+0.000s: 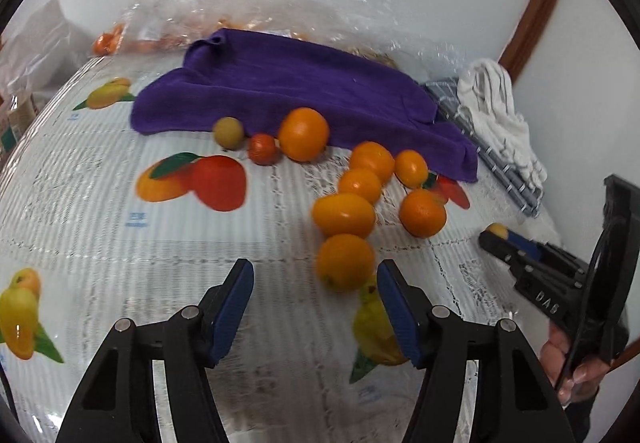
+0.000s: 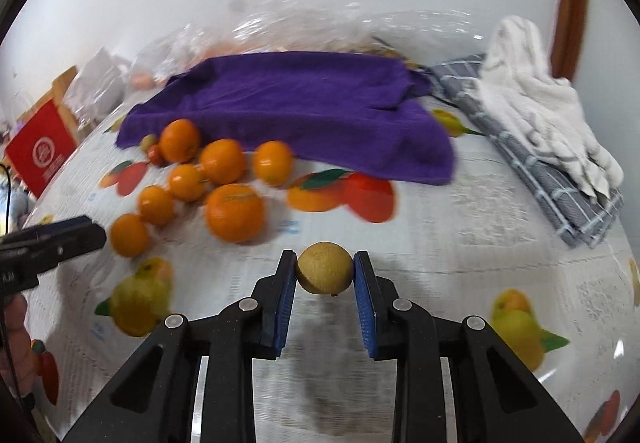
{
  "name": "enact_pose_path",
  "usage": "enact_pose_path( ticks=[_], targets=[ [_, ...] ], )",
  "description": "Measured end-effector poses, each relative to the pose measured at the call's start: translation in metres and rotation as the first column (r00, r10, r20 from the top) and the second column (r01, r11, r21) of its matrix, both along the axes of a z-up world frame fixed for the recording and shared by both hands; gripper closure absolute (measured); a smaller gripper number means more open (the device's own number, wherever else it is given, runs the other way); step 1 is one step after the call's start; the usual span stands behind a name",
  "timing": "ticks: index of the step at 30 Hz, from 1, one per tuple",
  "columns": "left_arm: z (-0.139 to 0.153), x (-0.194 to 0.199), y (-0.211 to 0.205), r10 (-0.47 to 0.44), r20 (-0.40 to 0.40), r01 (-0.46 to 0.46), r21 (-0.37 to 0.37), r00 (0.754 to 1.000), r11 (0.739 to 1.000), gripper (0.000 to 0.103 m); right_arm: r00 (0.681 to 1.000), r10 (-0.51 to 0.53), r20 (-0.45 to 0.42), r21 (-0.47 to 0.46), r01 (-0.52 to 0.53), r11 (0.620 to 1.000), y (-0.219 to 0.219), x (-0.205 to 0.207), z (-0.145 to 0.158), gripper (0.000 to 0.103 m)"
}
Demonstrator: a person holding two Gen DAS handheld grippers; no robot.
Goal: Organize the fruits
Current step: 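Grasp a small tan round fruit with the right tool while the left tool grasps a small orange, then carry both fruits onto the purple towel and open both tools to release them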
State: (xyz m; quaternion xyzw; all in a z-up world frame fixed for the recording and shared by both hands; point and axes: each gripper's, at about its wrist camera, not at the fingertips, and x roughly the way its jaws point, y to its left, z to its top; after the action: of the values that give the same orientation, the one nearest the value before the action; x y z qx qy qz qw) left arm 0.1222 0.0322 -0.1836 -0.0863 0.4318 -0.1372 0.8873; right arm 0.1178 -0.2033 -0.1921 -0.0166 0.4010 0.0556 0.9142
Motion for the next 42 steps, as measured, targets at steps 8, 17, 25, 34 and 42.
enact_pose_path(
  ticks=[8, 17, 25, 34, 42],
  targets=[
    [-0.006, 0.002, -0.029, 0.001, 0.019, -0.004, 0.11, 1.0, 0.994, 0.07, 1.0, -0.025, -0.007, 0.042, 0.025, 0.999, -0.02, 0.002, -0.008, 0.074],
    [-0.002, 0.002, -0.027, 0.019, 0.016, -0.021, 0.159, 1.0, 0.987, 0.07, 0.999, -0.027, -0.017, 0.049, 0.028, 0.998, -0.02, 0.004, -0.011, 0.074],
    [0.028, 0.011, -0.001, 0.087, 0.052, -0.094, 0.145, 0.995, 0.985, 0.07, 0.999, -0.05, -0.013, 0.041, 0.051, 0.998, -0.019, 0.006, 0.002, 0.074],
    [0.084, 0.05, 0.025, 0.163, 0.18, -0.198, 0.199, 0.97, 0.96, 0.07, 0.998, -0.036, 0.056, 0.033, 0.034, 0.999, -0.012, 0.043, 0.06, 0.074],
    [0.121, 0.108, 0.035, 0.2, 0.235, -0.239, 0.153, 0.951, 0.959, 0.07, 0.994, -0.026, 0.102, 0.066, 0.019, 0.998, -0.005, 0.117, 0.11, 0.074]
  ],
)
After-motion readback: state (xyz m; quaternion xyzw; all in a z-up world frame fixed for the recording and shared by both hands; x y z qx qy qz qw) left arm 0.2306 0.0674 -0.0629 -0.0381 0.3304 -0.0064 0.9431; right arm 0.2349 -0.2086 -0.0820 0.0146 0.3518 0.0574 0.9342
